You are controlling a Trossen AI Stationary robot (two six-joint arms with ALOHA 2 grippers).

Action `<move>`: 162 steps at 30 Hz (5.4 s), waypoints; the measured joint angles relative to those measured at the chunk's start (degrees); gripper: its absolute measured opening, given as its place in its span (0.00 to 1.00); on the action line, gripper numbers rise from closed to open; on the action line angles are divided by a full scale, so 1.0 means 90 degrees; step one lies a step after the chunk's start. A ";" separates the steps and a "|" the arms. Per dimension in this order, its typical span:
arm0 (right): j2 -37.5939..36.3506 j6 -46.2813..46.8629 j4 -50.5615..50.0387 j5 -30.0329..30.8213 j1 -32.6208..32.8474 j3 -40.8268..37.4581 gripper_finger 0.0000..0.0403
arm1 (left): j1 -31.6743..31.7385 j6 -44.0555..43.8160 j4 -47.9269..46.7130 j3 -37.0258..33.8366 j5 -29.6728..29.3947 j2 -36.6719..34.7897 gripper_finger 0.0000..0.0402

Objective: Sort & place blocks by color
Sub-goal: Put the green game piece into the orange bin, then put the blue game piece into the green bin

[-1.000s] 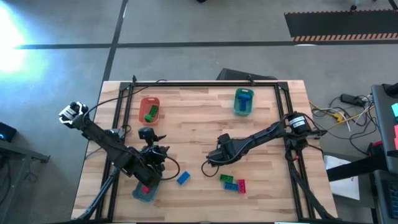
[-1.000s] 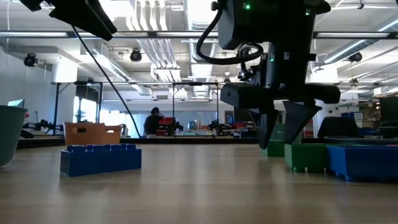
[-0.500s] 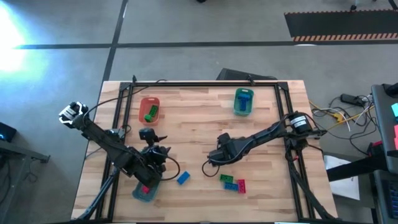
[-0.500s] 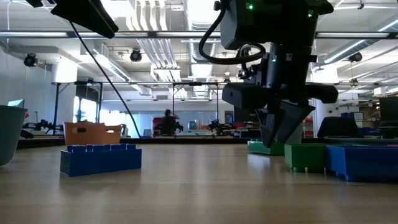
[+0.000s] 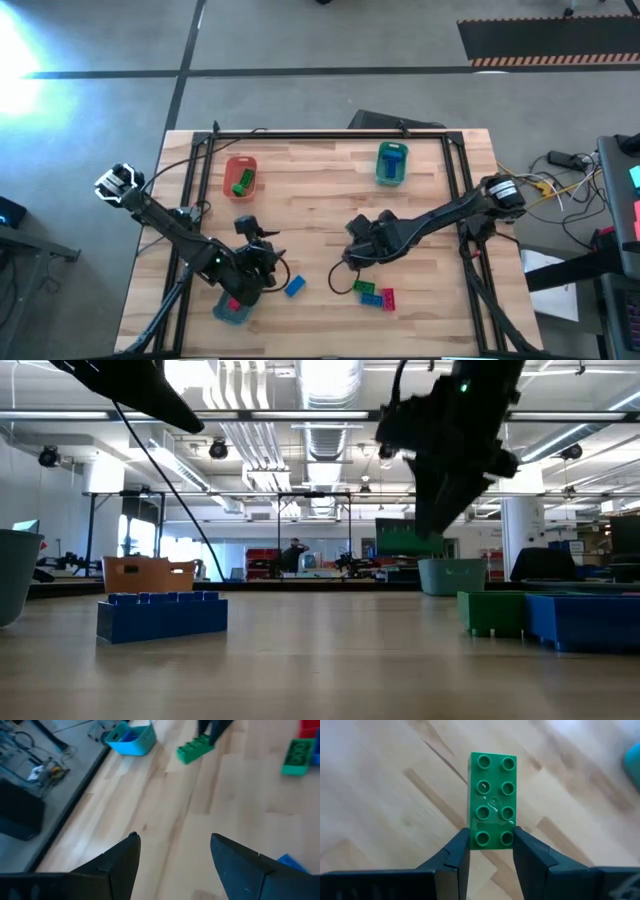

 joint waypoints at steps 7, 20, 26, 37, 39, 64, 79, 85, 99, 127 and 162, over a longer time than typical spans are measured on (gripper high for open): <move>-0.0532 -0.0781 0.0241 0.0978 0.0273 -0.0041 0.27 | 0.0000 0.0722 0.1497 -0.0212 0.0152 -0.0010 0.56; -0.1345 -0.5252 0.6286 0.1692 0.1216 -0.1676 0.27 | 0.0386 0.3811 0.7573 -0.1539 0.1102 -0.0034 0.56; -0.1382 -0.6423 0.8757 0.1046 0.1204 -0.2420 0.27 | 0.0776 0.3878 0.8848 -0.1942 0.2206 -0.0034 0.56; -0.1338 -0.7131 0.9333 0.0558 0.1134 -0.2431 0.27 | 0.1190 0.3936 0.9876 -0.1918 0.3213 0.0248 0.56; -0.1338 -0.7152 0.9340 0.0555 0.1134 -0.2426 0.27 | 0.1214 0.4065 1.0207 -0.1914 0.3223 0.0369 0.55; -0.1796 -0.6664 0.7911 0.2555 0.1094 -0.2424 0.58 | 0.1596 0.4368 0.8531 -0.1909 0.0617 0.0205 0.31; -0.2278 -0.4331 0.5745 0.2904 0.1110 -0.2419 0.64 | 0.4671 0.1314 0.3113 -0.1928 -0.1440 -0.0721 0.31; -0.2130 -0.4178 0.5720 0.2861 0.1110 -0.2419 0.63 | 0.6095 -0.0164 0.1311 -0.1938 0.0105 -0.0843 0.31; -0.2110 -0.4229 0.5720 0.2868 0.1105 -0.2419 0.63 | 0.6619 -0.0300 0.1158 -0.1940 0.0555 -0.0605 0.61; -0.2298 -0.4543 0.4708 0.2688 0.1107 -0.2419 0.61 | 0.1600 -0.0835 0.1217 -0.0061 0.2631 0.0053 0.63; -0.2307 -0.4703 0.4572 0.2006 0.1110 -0.2429 0.63 | 0.0907 -0.4123 -0.1504 0.2957 0.4562 0.3827 0.63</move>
